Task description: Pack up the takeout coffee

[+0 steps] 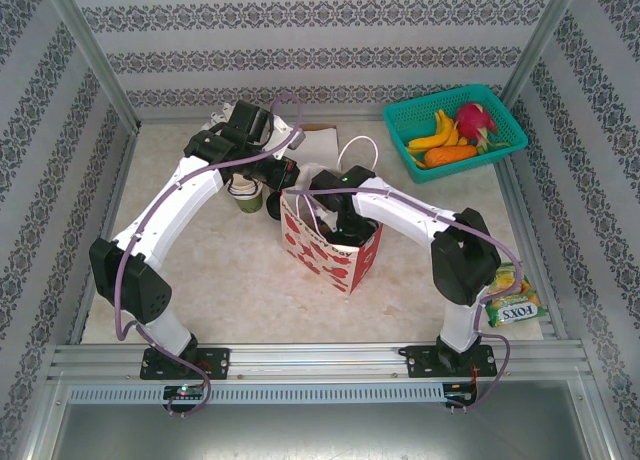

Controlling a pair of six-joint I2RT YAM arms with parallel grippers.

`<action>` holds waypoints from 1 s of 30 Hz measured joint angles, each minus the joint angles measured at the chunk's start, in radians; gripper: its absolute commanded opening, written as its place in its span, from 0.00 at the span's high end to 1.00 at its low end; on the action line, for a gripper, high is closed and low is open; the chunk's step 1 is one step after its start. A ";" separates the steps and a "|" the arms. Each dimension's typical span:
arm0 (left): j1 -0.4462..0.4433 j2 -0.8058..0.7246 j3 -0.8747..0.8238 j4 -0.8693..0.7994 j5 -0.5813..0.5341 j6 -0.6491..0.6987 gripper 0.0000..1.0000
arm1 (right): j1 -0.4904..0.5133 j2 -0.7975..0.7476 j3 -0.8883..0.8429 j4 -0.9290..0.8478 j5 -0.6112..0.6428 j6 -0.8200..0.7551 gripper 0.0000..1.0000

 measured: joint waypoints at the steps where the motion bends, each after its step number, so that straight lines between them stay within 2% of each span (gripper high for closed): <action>1: 0.000 0.000 0.000 0.000 0.002 0.000 1.00 | 0.000 0.002 0.000 -0.003 0.000 0.000 0.47; 23: 0.000 0.000 0.000 0.007 0.051 -0.019 1.00 | 0.002 0.066 0.049 -0.070 -0.016 0.006 0.47; 30: 0.000 0.000 -0.009 0.024 0.051 -0.019 1.00 | 0.003 0.069 0.031 -0.067 0.014 0.040 0.47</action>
